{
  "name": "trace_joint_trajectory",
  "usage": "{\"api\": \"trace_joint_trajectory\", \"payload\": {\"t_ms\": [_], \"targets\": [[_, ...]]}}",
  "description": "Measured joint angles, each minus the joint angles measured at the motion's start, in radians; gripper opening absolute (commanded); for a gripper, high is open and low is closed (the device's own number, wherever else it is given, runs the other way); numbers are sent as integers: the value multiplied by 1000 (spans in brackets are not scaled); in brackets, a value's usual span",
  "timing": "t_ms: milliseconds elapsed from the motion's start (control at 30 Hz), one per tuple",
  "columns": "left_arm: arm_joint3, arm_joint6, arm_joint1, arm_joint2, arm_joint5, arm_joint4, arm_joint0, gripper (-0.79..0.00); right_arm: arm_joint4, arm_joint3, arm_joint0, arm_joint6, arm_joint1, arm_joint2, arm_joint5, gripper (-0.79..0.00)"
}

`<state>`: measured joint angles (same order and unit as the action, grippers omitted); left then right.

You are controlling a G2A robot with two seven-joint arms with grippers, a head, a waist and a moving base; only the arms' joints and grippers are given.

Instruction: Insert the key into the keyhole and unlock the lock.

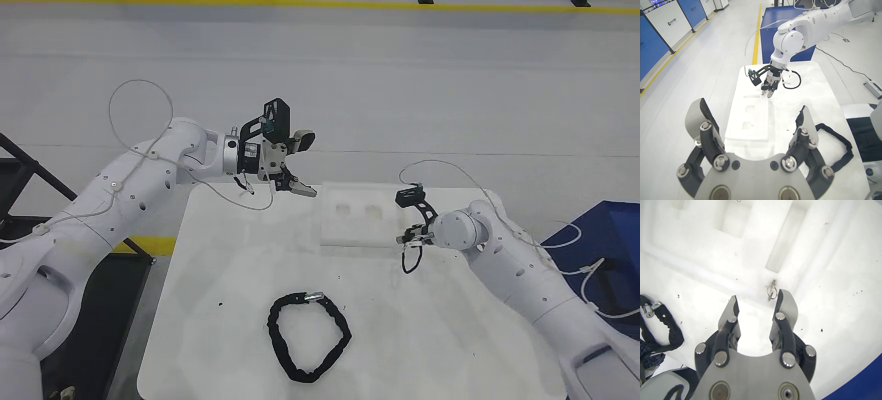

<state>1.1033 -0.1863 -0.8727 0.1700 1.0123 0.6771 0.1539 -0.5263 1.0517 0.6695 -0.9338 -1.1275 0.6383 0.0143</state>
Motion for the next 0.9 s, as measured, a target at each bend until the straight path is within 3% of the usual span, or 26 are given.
{"api": "trace_joint_trajectory", "payload": {"t_ms": [233,467,667,800,900], "targets": [[0,0,0,0,0,0,0,0,-2,-41,-4,32,-12,12,0,-563],[0,0,0,0,0,0,0,0,-10,-78,-6,59,-28,14,-9,-650],[0,0,0,0,0,0,0,0,-25,-114,-15,70,-47,3,-25,-643],[0,0,0,0,0,0,0,0,-30,-144,-22,77,-61,-1,-31,-785],[0,0,0,0,0,0,0,0,-38,-161,-28,79,-70,-4,-38,-785]]}}
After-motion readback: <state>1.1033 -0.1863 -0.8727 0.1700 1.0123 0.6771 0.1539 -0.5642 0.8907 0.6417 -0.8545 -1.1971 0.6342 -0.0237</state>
